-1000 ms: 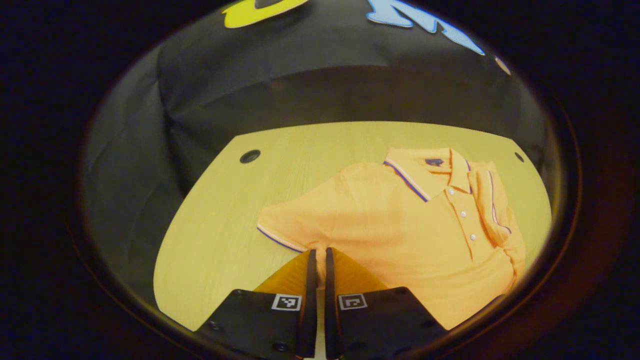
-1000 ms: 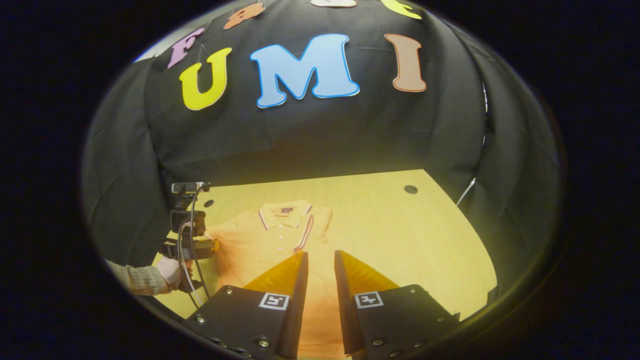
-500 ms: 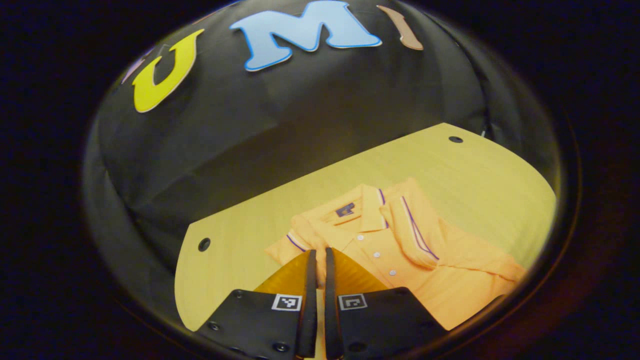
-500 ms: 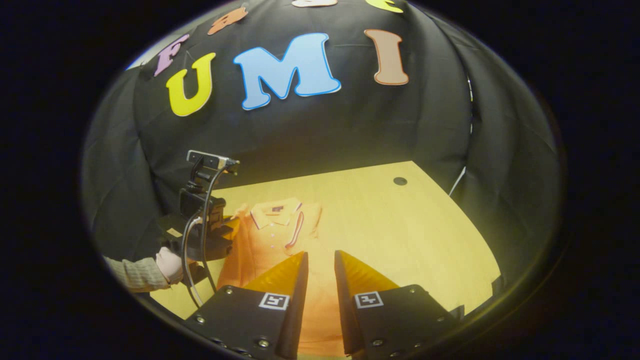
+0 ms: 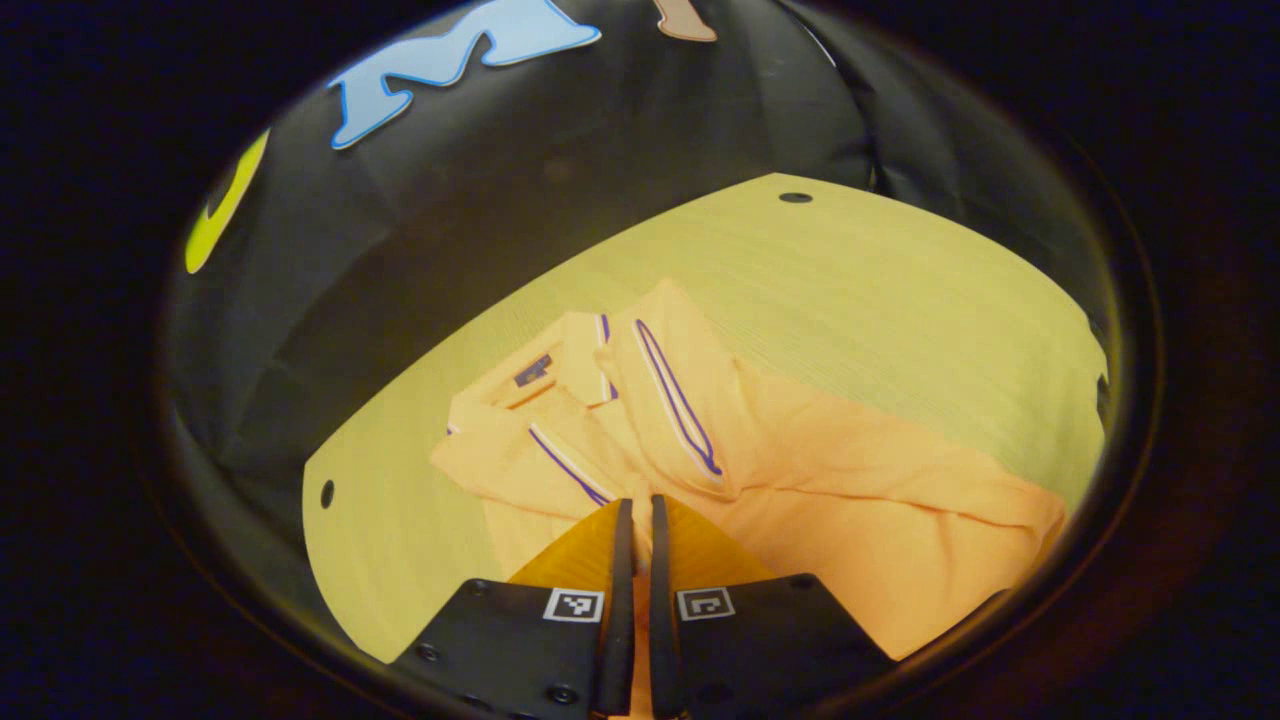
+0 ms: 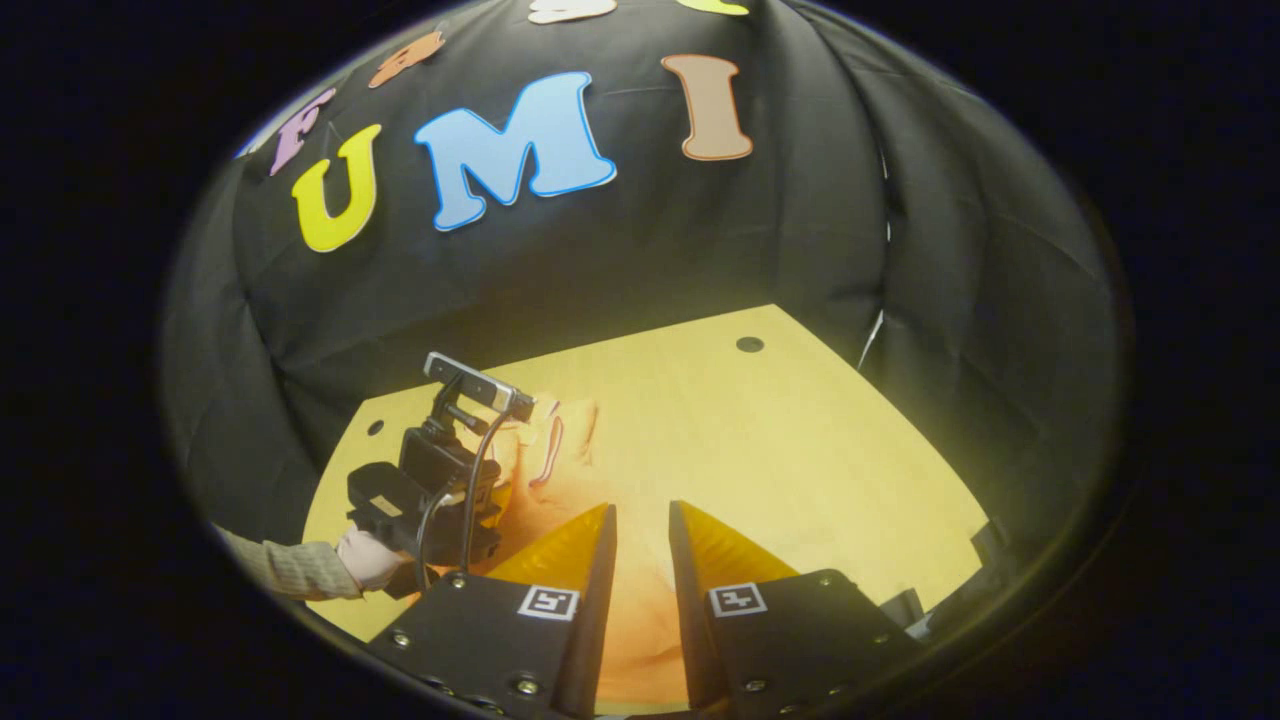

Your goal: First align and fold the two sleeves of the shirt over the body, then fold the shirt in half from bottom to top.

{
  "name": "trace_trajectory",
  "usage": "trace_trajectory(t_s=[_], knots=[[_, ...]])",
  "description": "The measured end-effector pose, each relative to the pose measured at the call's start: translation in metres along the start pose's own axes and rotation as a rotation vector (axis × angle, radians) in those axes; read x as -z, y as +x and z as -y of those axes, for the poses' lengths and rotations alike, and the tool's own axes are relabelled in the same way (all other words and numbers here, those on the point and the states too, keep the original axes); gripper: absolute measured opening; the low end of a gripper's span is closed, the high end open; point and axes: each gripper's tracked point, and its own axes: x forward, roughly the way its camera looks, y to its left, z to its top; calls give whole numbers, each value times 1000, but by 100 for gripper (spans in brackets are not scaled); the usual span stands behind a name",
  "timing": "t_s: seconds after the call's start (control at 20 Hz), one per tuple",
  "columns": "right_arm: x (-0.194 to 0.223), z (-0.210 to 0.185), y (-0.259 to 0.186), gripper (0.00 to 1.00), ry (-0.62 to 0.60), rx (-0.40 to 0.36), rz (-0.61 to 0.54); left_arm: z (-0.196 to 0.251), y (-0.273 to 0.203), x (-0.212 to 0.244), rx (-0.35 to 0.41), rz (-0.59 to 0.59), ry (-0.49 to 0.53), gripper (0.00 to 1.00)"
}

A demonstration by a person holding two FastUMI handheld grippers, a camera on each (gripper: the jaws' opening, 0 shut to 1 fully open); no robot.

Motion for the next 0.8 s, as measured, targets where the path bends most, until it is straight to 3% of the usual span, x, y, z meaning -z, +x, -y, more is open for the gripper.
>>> trace_trajectory(t_s=[0.15,0.35,0.55,0.8], knots=[[3,4,-2,33,6,4,-6,6,5,9,26,-32,0,19],[4,4,0,33,-3,-11,-11,5,-3,6,23,-23,-15,55],[11,1,6,33,-31,-34,-30,-9,-26,5,11,7,-120,63],[39,0,25,33,-90,-84,-122,-42,-89,17,-17,71,-237,59]])
